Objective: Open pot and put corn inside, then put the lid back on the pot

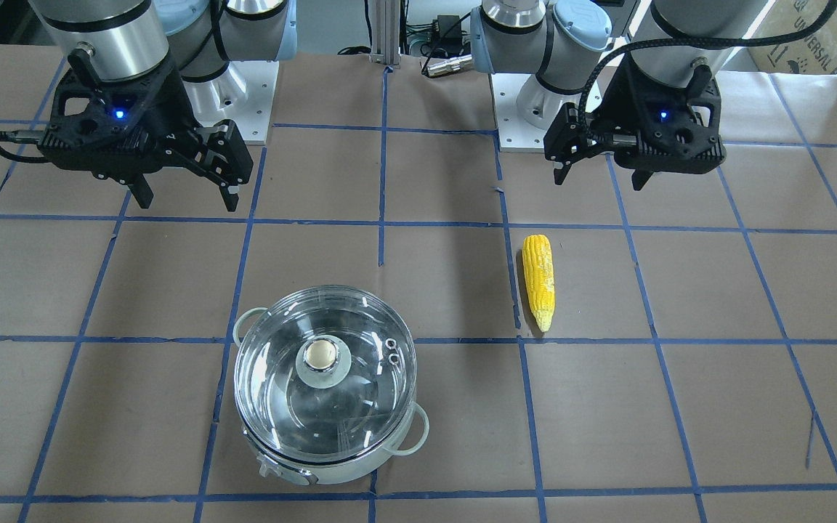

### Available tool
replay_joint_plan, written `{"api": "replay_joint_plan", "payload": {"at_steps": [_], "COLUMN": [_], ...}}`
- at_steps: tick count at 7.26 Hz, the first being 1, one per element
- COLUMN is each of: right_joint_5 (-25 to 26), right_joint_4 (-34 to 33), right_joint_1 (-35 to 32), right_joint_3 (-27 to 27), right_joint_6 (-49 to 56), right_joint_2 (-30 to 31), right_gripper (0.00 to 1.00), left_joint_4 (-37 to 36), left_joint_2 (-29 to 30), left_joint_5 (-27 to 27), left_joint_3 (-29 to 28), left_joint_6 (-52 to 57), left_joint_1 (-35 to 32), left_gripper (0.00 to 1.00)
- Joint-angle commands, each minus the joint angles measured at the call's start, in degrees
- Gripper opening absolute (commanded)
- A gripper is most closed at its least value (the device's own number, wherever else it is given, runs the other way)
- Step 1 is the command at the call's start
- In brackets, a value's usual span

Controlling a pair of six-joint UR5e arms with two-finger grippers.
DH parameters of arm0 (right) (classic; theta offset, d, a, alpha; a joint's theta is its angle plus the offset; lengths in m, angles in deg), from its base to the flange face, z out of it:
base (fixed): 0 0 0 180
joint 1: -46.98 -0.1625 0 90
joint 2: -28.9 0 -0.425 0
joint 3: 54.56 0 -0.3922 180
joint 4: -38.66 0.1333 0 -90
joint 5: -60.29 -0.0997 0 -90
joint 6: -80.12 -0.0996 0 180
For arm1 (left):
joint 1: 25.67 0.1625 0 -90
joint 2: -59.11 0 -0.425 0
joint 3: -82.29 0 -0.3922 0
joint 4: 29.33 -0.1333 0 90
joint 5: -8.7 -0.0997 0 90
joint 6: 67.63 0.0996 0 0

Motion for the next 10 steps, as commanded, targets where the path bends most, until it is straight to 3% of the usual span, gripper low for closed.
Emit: {"api": "replay_joint_plan", "payload": {"at_steps": [1, 5, 10], "right_joint_5": [-0.2, -0.2, -0.1], "right_joint_4": [0.2, -4.3, -11.0], "right_joint_1": [-4.8, -7.3, -9.3], "right_joint_3": [3.5, 9.8, 9.8], "right_joint_6": [-7.1, -12.1, -13.7], "right_joint_2": [-6.0, -17.5, -23.0], "right_gripper": [1.00, 0.99, 0.99], "left_joint_4": [0.0, 0.0, 0.0], "left_joint_2": [0.1, 0.1, 0.1], "left_joint_5": [0.0, 0.0, 0.0], "left_joint_3": [-0.1, -0.2, 0.0], "left_joint_6": [0.0, -0.1, 0.0], "left_joint_1": [0.0, 0.0, 0.0], "left_gripper": [1.00, 1.00, 1.00]}}
